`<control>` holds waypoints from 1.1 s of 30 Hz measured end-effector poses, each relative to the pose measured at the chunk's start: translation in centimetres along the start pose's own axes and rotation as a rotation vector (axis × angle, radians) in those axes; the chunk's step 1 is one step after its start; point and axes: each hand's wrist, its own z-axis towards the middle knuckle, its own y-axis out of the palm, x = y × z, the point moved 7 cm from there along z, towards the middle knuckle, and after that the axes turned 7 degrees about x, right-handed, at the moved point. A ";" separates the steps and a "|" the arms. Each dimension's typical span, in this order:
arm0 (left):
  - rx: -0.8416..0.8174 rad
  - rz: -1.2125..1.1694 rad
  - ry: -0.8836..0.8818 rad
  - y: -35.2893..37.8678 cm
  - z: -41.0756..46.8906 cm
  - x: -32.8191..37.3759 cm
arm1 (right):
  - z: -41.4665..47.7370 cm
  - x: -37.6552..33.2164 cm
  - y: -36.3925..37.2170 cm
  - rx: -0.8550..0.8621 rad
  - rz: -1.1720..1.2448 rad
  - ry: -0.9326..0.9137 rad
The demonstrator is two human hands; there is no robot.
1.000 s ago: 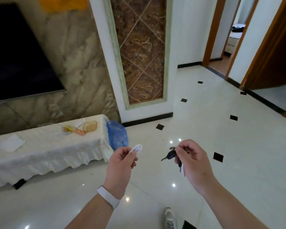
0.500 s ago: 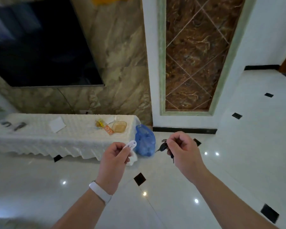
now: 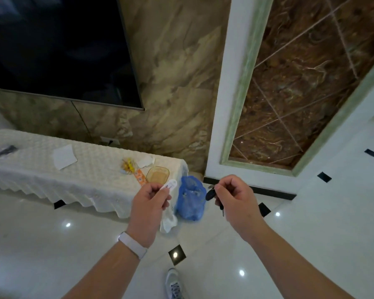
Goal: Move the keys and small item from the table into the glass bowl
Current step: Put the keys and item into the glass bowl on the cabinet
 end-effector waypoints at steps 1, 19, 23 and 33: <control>0.005 -0.003 -0.005 0.0 2.0 0.1 | 1.7 -0.1 1.0 0.001 -0.004 0.006; 0.155 0.007 -0.089 -4.3 25.9 -0.2 | 22.8 -1.2 19.0 -0.173 -0.096 -0.021; 0.216 0.007 -0.109 -3.7 29.0 -1.2 | 27.1 0.1 21.9 -0.228 -0.105 -0.012; 0.369 0.103 -0.191 0.3 39.3 -4.5 | 39.7 5.9 27.9 -0.454 -0.170 0.023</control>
